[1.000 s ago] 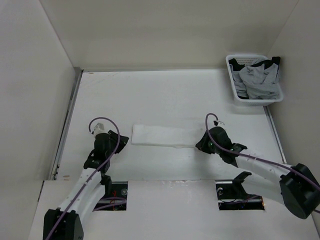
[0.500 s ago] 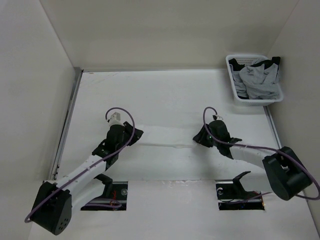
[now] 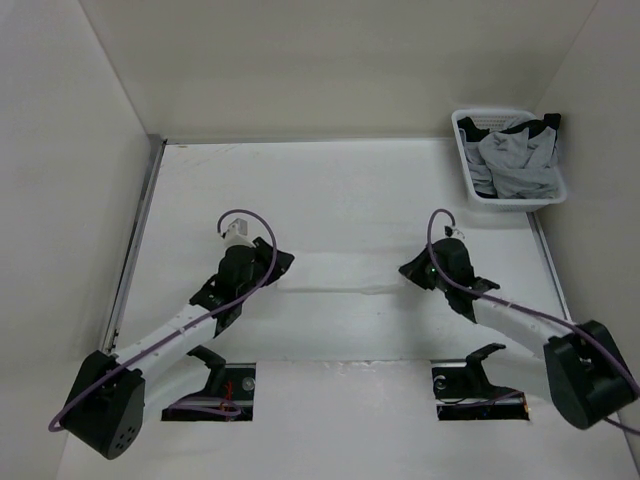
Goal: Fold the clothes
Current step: Fold the tank top
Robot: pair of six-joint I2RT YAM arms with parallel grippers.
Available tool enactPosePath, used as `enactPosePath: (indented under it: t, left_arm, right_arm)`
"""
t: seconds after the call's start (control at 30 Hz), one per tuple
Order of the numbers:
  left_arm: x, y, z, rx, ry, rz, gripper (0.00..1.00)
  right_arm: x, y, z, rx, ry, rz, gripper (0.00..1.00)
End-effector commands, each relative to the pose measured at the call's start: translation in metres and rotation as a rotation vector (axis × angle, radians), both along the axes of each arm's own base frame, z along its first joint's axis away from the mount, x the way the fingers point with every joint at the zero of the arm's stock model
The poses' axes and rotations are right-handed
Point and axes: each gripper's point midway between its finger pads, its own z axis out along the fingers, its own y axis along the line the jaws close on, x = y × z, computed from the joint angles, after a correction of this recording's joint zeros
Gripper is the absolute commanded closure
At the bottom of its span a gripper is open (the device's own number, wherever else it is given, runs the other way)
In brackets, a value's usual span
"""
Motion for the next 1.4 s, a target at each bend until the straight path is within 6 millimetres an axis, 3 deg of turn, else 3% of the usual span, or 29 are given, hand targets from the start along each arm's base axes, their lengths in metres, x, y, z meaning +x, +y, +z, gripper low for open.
enactPosePath:
  t: [0.0, 0.17, 0.3, 0.43, 0.63, 0.9, 0.97, 1.07, 1.13, 1.23, 1.37]
  left_arm:
    - [0.009, -0.018, 0.030, -0.040, -0.085, -0.034, 0.74]
    - [0.005, -0.033, 0.032, -0.058, -0.092, -0.073, 0.74]
    - [0.001, -0.042, 0.038, -0.067, -0.103, -0.102, 0.74]
    - [-0.005, -0.046, 0.044, -0.073, -0.118, -0.127, 0.74]
    - [-0.015, -0.037, 0.048, -0.104, -0.141, -0.134, 0.73]
    - [-0.016, -0.014, 0.051, -0.139, -0.167, -0.105, 0.73]
    - [-0.015, -0.006, 0.051, -0.152, -0.169, -0.090, 0.73]
    - [-0.012, 0.008, 0.051, -0.168, -0.168, -0.052, 0.73]
    - [-0.010, 0.018, 0.051, -0.176, -0.168, -0.025, 0.73]
    - [-0.008, 0.026, 0.053, -0.179, -0.171, -0.003, 0.73]
    - [-0.004, 0.012, 0.058, -0.176, -0.170, -0.031, 0.72]
  right_arm:
    - [0.001, -0.035, 0.025, -0.137, -0.046, -0.095, 1.00]
    - [0.000, -0.052, 0.071, -0.262, -0.114, -0.103, 1.00]
    - [0.003, -0.029, 0.099, -0.325, -0.148, -0.023, 1.00]
    - [0.004, 0.006, 0.109, -0.401, -0.138, 0.061, 1.00]
    - [0.002, 0.067, 0.107, -0.482, -0.096, 0.167, 1.00]
    - [0.006, 0.159, 0.088, -0.545, -0.023, 0.269, 0.99]
    - [0.007, 0.180, 0.080, -0.535, -0.011, 0.284, 0.94]
    - [0.008, 0.206, 0.074, -0.505, -0.006, 0.297, 0.80]
    - [0.005, 0.215, 0.078, -0.471, -0.020, 0.303, 0.74]
    - [0.003, 0.213, 0.098, -0.401, -0.076, 0.295, 0.73]
    - [-0.002, 0.198, 0.112, -0.298, -0.154, 0.304, 0.75]
